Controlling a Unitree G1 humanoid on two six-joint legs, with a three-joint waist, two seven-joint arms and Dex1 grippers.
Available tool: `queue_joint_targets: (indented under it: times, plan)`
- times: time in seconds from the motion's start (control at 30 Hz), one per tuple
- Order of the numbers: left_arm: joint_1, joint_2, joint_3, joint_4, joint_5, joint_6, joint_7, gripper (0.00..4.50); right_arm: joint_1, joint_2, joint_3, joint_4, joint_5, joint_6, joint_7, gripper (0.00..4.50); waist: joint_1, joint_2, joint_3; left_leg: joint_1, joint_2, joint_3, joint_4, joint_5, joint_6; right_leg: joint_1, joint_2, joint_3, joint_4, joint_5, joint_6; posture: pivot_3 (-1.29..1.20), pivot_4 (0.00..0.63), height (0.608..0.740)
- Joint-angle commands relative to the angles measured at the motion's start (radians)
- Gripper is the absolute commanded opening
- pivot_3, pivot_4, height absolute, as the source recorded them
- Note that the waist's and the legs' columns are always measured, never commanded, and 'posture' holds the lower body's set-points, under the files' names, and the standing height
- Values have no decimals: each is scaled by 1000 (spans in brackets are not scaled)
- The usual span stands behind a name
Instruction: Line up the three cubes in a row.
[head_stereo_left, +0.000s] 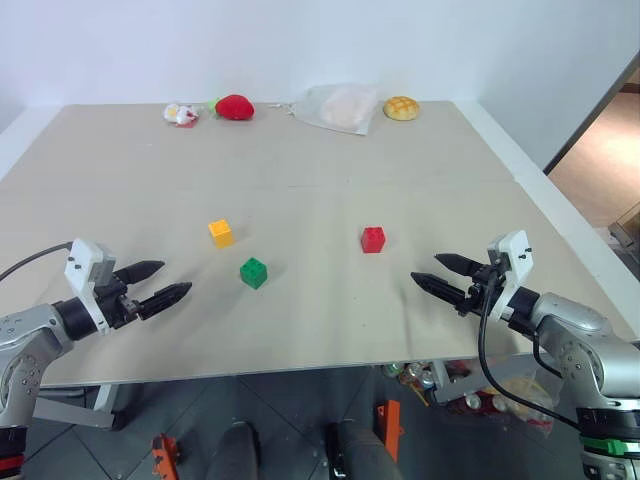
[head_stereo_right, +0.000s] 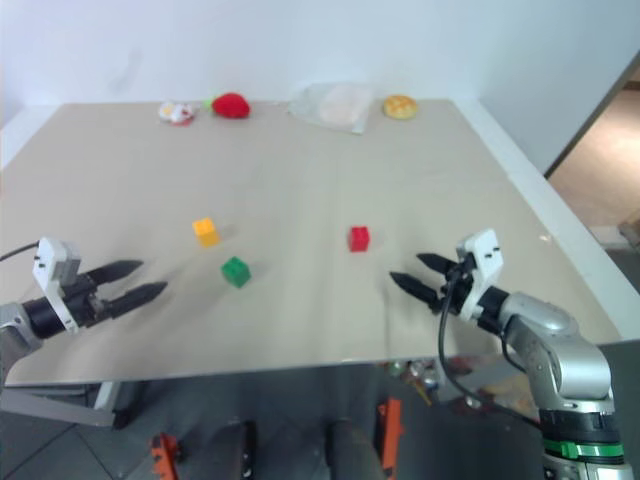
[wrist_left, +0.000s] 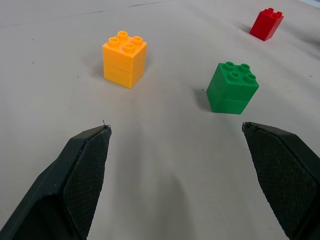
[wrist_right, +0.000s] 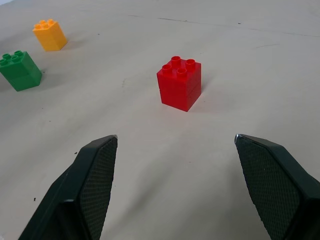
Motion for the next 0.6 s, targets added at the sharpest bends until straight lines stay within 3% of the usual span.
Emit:
queue_joint_targets:
  times: [0.03, 0.2, 0.6]
  plan:
    - [31, 21, 24, -59, -6, 2, -11, 4336, -38, 21, 14, 7, -24, -7, -40, 3887, 0, 0, 0, 0, 0, 0, 0, 0, 0, 0, 0, 0, 0, 0, 0, 0, 150, 740]
    - [55, 22, -10, -149, -26, 17, -26, 4336, -94, 97, 77, 20, -126, 43, -215, 3887, -4, 0, 0, 1, 0, 0, 0, 0, 0, -1, 0, 1, 0, 1, -2, 0, 150, 740]
    - [-92, 17, -154, -244, -62, 52, -91, 4336, -175, 216, 161, -62, -204, 125, -393, 3887, -2, 0, 0, 1, 0, -1, 0, 0, 0, -1, 3, 2, 1, 1, -1, 0, 150, 740]
